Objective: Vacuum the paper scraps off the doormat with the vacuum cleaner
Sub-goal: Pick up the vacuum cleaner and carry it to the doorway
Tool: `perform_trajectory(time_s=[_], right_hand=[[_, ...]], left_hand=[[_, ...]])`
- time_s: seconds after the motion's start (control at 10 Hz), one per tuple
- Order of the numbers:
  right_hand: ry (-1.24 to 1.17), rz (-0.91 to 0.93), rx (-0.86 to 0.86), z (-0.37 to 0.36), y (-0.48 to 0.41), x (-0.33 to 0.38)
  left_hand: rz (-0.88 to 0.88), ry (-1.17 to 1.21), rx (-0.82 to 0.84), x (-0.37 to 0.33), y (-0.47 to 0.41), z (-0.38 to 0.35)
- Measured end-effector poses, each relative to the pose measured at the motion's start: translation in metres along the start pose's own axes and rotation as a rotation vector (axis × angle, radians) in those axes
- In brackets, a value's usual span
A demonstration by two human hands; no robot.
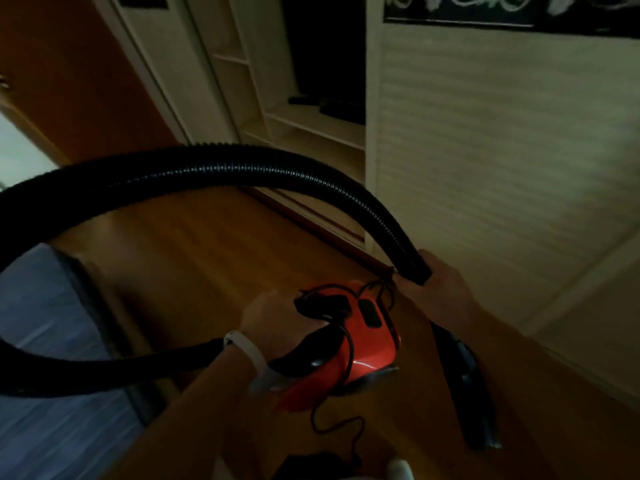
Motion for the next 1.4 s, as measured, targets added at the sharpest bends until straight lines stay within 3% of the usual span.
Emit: perform_trajectory(time_s=[0.2, 0.4, 0.5, 0.6, 0.8, 1.0, 1.4], right_hand=[[-0.101, -0.013, 0.092, -0.059, -0.075, 0.017], [0.006, 0.048, 0.204, -0.146, -0.151, 0.061], [0.057, 0.045, 0.234, -0.192, -0.194, 0.088], [0.071, 0.031, 0.262, -0.241, -0.230, 0.118], [0.080, 0.127, 0.352, -0.328, -0.285, 0.173], [-0.068, 0.104, 0.503, -0.416, -0.331, 0.207], [-0.096, 0.202, 0.736, -0.592, -0.462, 0.257]], left_hand=[[0.118, 0.036, -0.068, 0.051, -0.036, 0.025], [0.164, 0.059, -0.110, 0.144, -0.093, 0.020], [0.178, 0.072, -0.048, 0.199, -0.132, 0.026], [0.234, 0.150, -0.021, 0.250, -0.156, 0.044], [0.323, 0.171, -0.127, 0.332, -0.179, 0.110], [0.459, 0.105, -0.183, 0.423, -0.187, 0.129], [0.704, 0.086, -0.114, 0.565, -0.243, 0.158]])
Point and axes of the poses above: each hand's wrist, its own y-axis away from the middle knuckle, its own z-axis out of the back of the hand, x = y × z, the point moved 7 cm from there along -y, towards the middle knuckle, and after that the axes turned 7 degrees about -y, right-handed, at the moved point
